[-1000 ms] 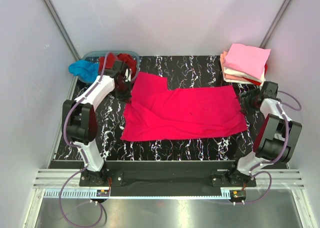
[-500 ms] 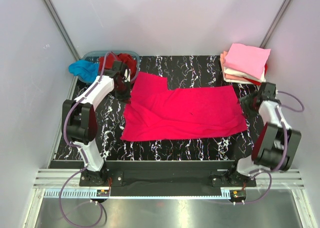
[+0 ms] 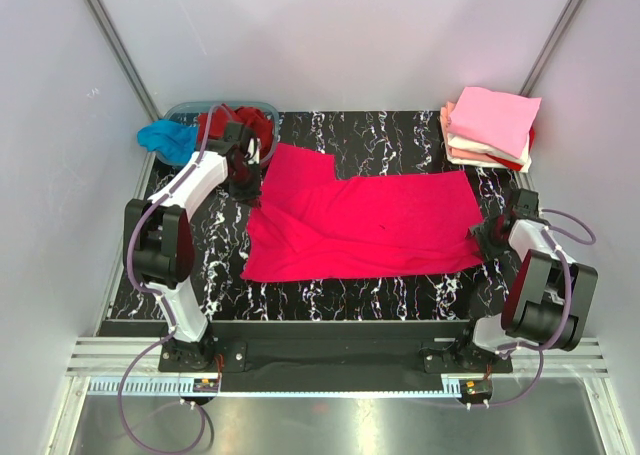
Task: Fold and stack the t-shirts
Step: Fold the tshirt
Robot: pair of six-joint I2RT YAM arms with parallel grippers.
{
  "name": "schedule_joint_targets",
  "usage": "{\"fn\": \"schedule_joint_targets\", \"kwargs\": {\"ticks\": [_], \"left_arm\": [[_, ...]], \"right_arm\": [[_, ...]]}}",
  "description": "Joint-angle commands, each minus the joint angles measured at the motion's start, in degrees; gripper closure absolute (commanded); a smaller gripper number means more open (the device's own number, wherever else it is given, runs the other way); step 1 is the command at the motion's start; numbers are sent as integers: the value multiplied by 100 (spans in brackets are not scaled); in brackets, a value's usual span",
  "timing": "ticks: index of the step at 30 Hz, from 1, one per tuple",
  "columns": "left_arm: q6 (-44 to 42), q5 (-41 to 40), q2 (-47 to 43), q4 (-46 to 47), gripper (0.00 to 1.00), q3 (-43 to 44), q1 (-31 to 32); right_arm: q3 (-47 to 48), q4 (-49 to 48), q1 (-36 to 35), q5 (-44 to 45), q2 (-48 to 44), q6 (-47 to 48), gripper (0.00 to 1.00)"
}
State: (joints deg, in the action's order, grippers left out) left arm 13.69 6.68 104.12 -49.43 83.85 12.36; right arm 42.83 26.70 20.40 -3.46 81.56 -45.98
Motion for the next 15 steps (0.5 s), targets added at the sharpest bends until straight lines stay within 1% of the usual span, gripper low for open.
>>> {"fn": "schedule_joint_targets", "kwargs": {"ticks": [1,5,6,8,10,12,14,15], "left_arm": [[-77,79,-5,179,100,-1,-49],[-77,44,3,179,100,-18,-49],[-86,53,3,171,100,-27,-49],[-77,44,3,179,100,-27,-49],[-77,44,12,179,100,-27,-49],[-77,53,12,179,100,-36,-49],[-69,70,12,188,100,-36,-49],[-69,62,4,197,100,-45,-49]], "right_arm": [[-29,-288,-10,241,44,132,47],[32,-157,-10,363,-95,150,46],[15,-121,-1,616,-201,159,45],[-55,-147,-1,741,-666,238,41],[-47,-25,-1,952,-1139,282,41],[-64,194,-1,1223,-1474,247,42],[-212,309,-1,1400,-2019,133,44],[-283,284,-1,1384,-2169,98,45]]}}
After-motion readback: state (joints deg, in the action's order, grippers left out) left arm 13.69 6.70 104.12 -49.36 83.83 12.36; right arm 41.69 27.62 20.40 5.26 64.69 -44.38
